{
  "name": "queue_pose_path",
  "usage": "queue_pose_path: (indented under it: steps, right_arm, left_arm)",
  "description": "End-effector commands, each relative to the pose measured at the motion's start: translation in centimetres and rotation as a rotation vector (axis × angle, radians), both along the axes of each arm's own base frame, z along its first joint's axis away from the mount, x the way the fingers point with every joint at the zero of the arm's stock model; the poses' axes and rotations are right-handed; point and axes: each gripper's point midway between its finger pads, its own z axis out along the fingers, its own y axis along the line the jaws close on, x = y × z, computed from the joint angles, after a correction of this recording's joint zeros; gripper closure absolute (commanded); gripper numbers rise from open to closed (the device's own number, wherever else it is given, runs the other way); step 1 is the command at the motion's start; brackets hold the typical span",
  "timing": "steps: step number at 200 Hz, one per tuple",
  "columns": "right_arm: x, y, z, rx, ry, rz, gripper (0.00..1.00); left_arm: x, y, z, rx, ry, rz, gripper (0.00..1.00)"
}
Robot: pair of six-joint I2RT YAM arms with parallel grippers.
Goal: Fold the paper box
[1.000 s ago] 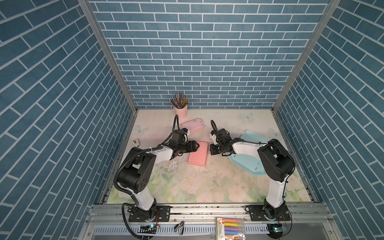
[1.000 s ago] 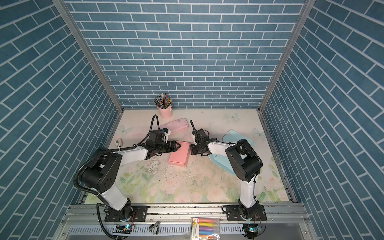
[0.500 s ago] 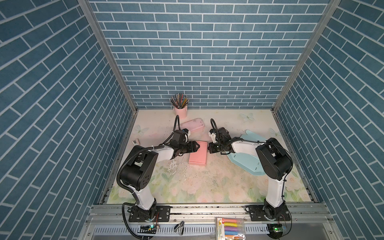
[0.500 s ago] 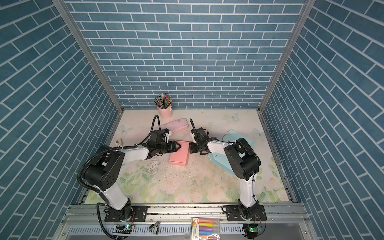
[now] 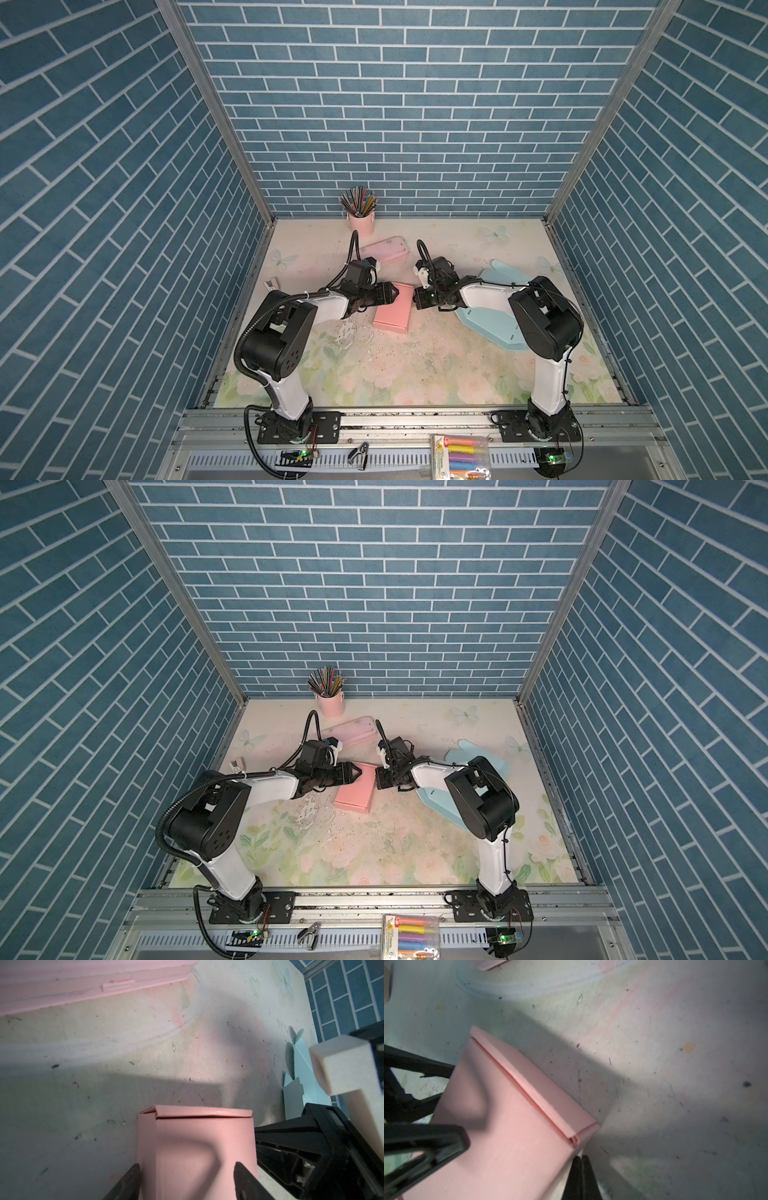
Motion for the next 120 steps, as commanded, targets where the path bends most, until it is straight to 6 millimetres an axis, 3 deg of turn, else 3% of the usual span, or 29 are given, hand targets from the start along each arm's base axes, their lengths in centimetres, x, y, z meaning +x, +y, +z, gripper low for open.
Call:
queue_pose_path:
  steps: [1,62,120]
  right_arm:
    - [-1.2,3.8,2.3,0.124,-0.022,0.092,1.0]
    - [-1.0,-0.7,1.4,0.142,0.011,-0.008,0.96]
    - [-3.1,-2.3,1.2,0.1,0.012,-0.013,0.91]
  left_arm:
    - [-1.6,-4.0,1.9,-0.113,-0.016,-0.136,0.3]
    - [-1.7,-0.7,0.2,-0.048,0.036,-0.079,0.22]
    - [-3.8,1.3,0.9,-0.009,0.017,-0.066,0.12]
